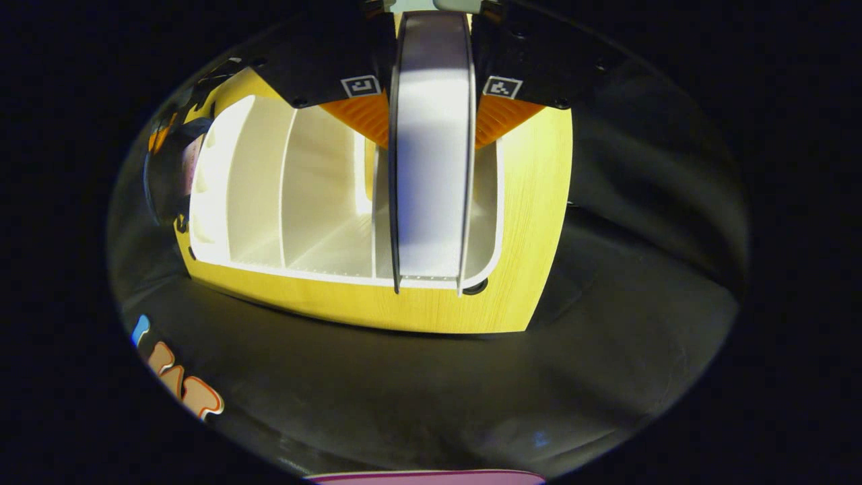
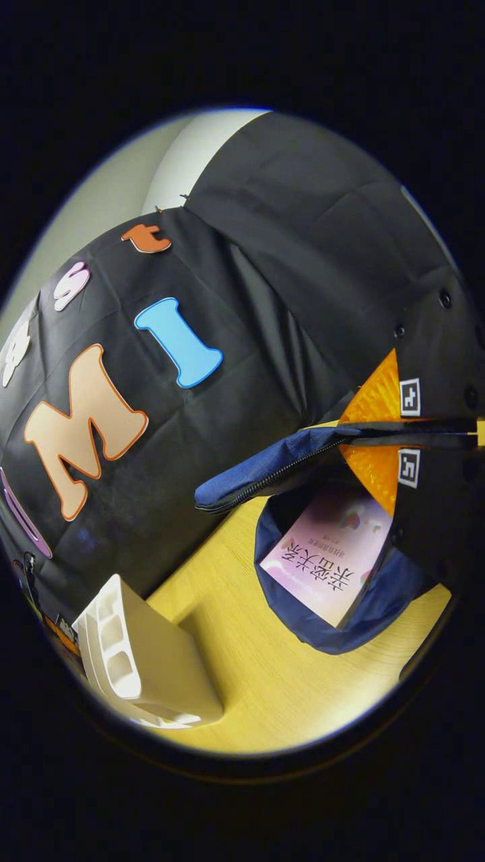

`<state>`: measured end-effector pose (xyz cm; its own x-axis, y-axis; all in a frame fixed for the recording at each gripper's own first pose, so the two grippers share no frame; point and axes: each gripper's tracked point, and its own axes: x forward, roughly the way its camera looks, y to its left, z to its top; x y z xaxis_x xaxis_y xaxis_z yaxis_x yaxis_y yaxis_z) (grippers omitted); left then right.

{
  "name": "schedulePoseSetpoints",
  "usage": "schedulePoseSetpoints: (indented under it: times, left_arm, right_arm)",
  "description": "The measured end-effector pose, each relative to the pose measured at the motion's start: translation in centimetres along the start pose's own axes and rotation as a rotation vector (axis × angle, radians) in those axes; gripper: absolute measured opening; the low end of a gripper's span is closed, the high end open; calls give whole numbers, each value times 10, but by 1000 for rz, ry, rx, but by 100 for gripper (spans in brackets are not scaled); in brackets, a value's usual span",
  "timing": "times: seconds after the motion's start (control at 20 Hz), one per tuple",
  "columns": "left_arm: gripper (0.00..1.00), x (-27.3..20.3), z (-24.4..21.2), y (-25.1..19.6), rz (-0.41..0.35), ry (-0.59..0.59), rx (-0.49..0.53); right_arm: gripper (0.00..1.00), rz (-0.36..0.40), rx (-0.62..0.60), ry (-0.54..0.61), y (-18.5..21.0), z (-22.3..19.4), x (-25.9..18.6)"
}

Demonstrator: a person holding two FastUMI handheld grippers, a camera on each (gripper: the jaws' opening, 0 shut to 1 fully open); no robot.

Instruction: Open the schoolbag, grab two books from the bookshelf and put them into the schoolbag.

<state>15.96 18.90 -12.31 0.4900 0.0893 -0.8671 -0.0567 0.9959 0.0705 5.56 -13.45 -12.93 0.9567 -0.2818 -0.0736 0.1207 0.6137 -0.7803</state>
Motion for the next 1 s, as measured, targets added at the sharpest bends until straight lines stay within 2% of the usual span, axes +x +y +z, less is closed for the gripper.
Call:
schedulePoseSetpoints:
  times: [0.4, 0.7, 0.8, 1.0]
  left_arm:
    - [40, 0, -8, 8, 85, 78, 33]
    - [39, -31, 0, 10, 139, 64, 68]
    - [39, -50, -1, 3, 138, 60, 70]
    - [39, -91, 1, -18, 73, 21, 36]
  right_arm:
    - [2, -11, -9, 7, 0, 0, -1]
    - [2, -14, -11, 4, -2, -1, -1]
    - [2, -14, -8, 2, -2, 0, -2]
    - [2, -14, 1, -4, -4, -2, -2]
